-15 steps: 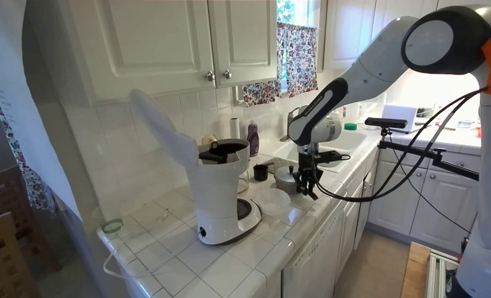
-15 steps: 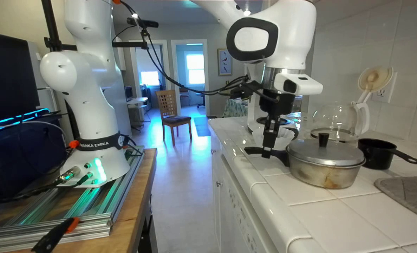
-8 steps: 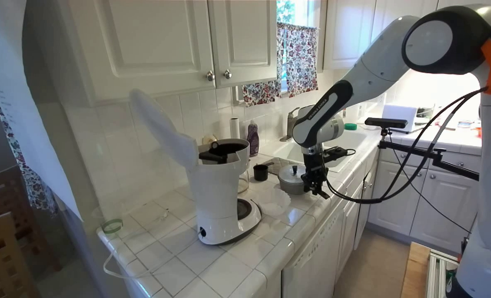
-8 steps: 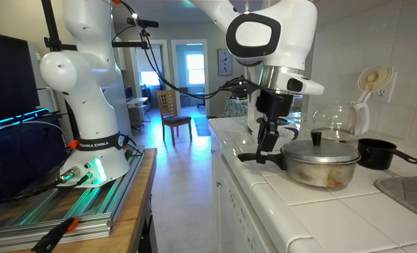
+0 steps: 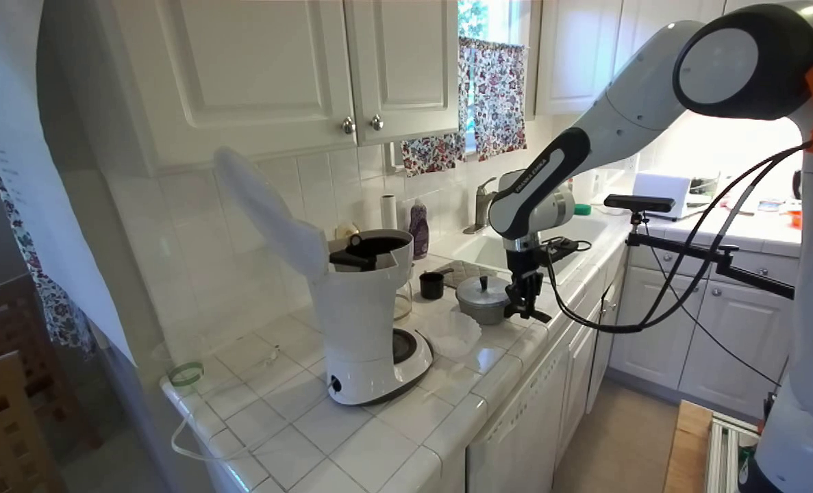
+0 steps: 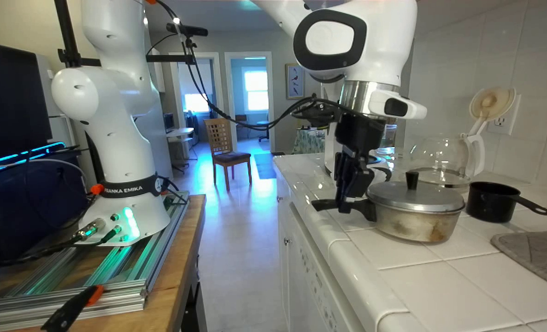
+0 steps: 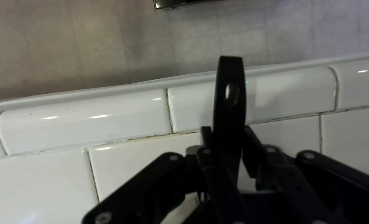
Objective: Put the pot's lid on the grey mat
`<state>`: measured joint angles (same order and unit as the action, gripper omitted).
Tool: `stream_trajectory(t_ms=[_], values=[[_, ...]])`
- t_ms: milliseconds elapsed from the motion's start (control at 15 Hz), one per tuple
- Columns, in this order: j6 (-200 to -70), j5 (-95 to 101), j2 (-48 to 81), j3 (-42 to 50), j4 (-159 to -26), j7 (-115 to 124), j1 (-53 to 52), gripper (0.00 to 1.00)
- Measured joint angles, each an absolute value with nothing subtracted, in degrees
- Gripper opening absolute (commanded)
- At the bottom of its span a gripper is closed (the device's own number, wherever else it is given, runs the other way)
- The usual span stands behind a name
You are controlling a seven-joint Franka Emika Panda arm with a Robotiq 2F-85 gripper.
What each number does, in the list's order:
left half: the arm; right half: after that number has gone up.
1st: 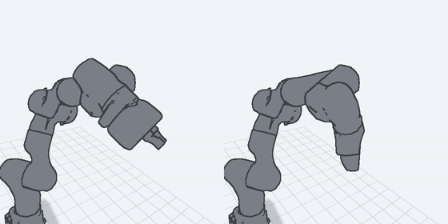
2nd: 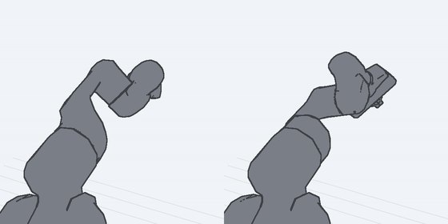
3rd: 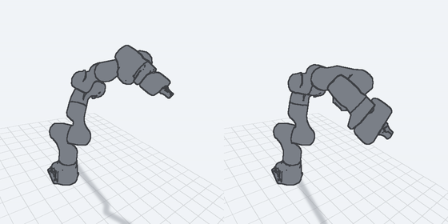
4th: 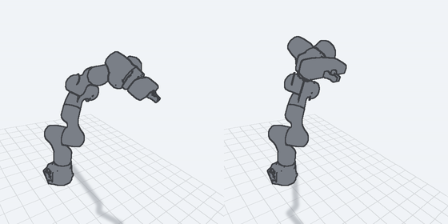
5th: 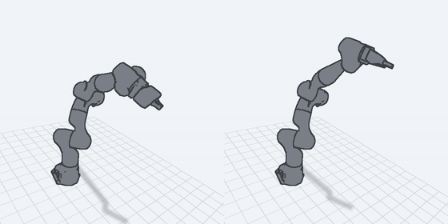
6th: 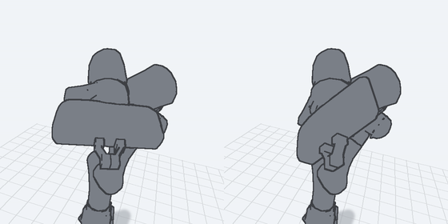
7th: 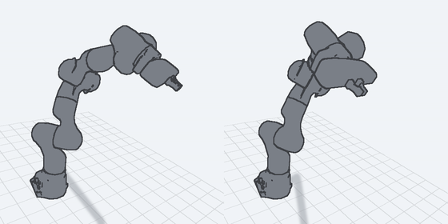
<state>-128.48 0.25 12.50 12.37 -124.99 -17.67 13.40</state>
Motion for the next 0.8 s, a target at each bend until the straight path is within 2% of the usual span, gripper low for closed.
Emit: stream_trajectory(t_ms=[333,400,467,800], values=[[-128.4,0.6,11.8,12.4,-126.3,-21.9,13.4,0.06],[-128.4,0.6,11.8,12.4,-126.5,-22.4,13.4,0.50],[-128.4,0.6,11.8,12.4,-126.6,-22.7,13.4,0.51],[-128.4,0.6,11.4,12.5,-127.3,-22.7,13.4,0.84]])
